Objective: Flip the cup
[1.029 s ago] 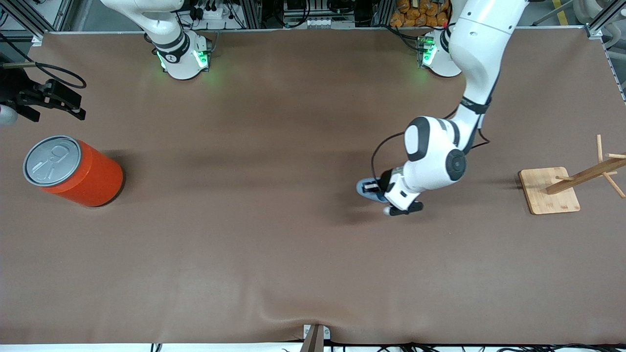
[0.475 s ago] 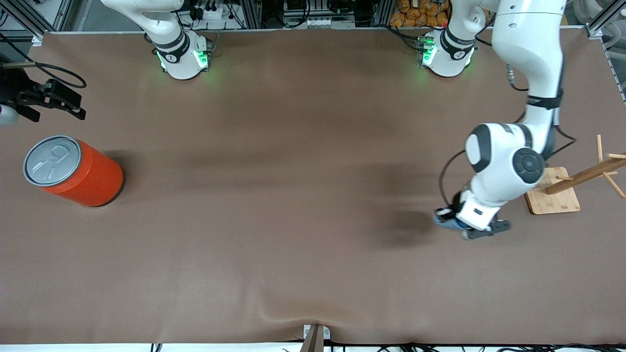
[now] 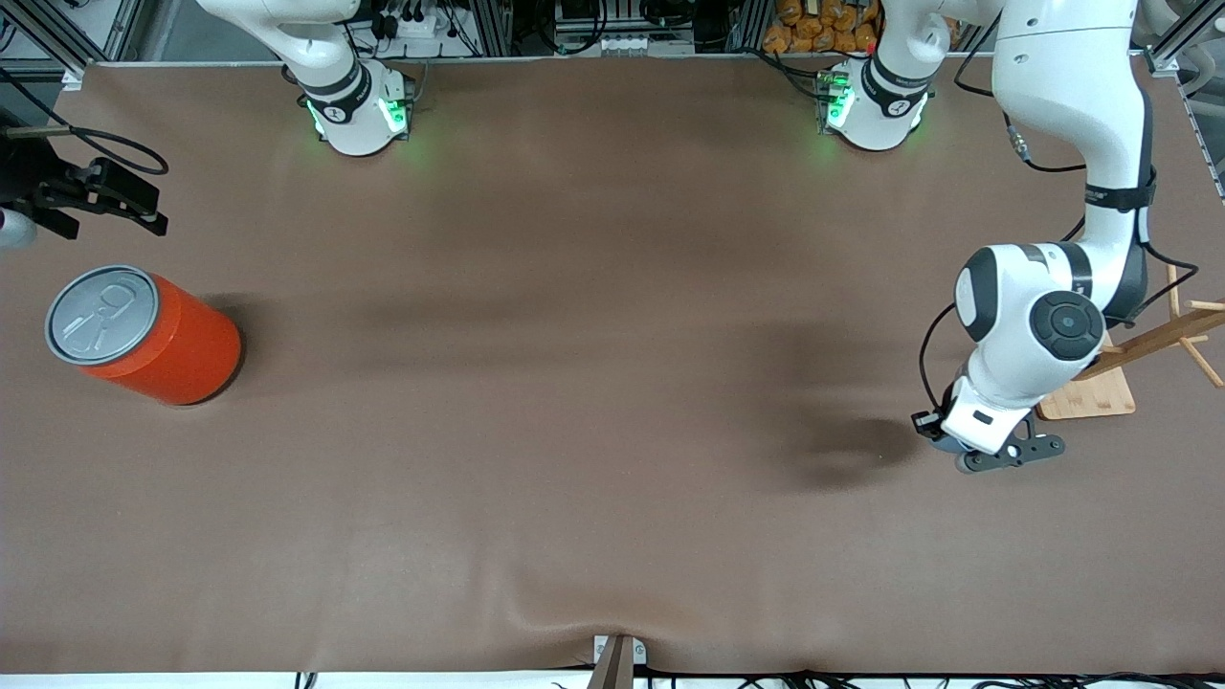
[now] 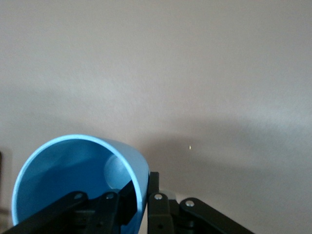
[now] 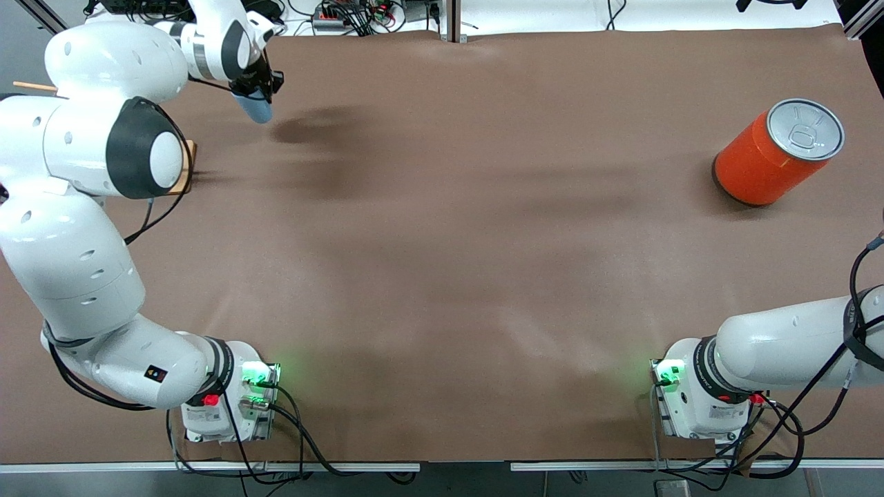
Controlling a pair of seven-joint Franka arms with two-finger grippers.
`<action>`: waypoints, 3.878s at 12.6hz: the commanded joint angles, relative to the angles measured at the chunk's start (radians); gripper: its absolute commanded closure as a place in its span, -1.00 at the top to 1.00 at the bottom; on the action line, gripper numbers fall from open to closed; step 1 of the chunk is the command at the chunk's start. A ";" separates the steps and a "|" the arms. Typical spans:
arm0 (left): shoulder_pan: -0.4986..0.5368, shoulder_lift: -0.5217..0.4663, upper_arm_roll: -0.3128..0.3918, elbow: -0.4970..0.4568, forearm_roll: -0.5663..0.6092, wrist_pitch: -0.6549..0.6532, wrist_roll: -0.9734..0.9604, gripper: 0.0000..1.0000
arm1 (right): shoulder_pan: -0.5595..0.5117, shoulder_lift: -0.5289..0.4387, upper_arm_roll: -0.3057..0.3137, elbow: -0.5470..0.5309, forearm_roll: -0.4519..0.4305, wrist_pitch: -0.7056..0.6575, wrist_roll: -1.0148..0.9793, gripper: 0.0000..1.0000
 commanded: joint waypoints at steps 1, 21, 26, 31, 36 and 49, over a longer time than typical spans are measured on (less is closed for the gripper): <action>-0.043 -0.080 0.000 -0.153 0.031 0.107 -0.072 -1.00 | -0.016 -0.031 0.005 -0.030 0.016 0.001 -0.014 1.00; 0.111 -0.356 0.003 0.041 0.083 -0.460 0.276 1.00 | -0.019 -0.033 0.005 -0.045 0.023 0.004 -0.016 1.00; 0.103 -0.383 -0.007 0.209 0.083 -0.695 0.247 1.00 | -0.031 -0.031 0.005 -0.045 0.033 0.004 -0.017 1.00; 0.344 -0.419 -0.342 0.297 0.094 -0.807 0.144 1.00 | -0.020 -0.031 -0.013 -0.045 0.033 0.002 -0.017 1.00; 0.330 -0.445 -0.357 0.409 0.117 -0.983 0.179 1.00 | -0.022 -0.031 -0.013 -0.045 0.035 0.002 -0.017 1.00; 0.364 -0.491 -0.397 0.410 0.126 -1.062 0.240 1.00 | -0.022 -0.031 -0.013 -0.046 0.038 0.002 -0.019 1.00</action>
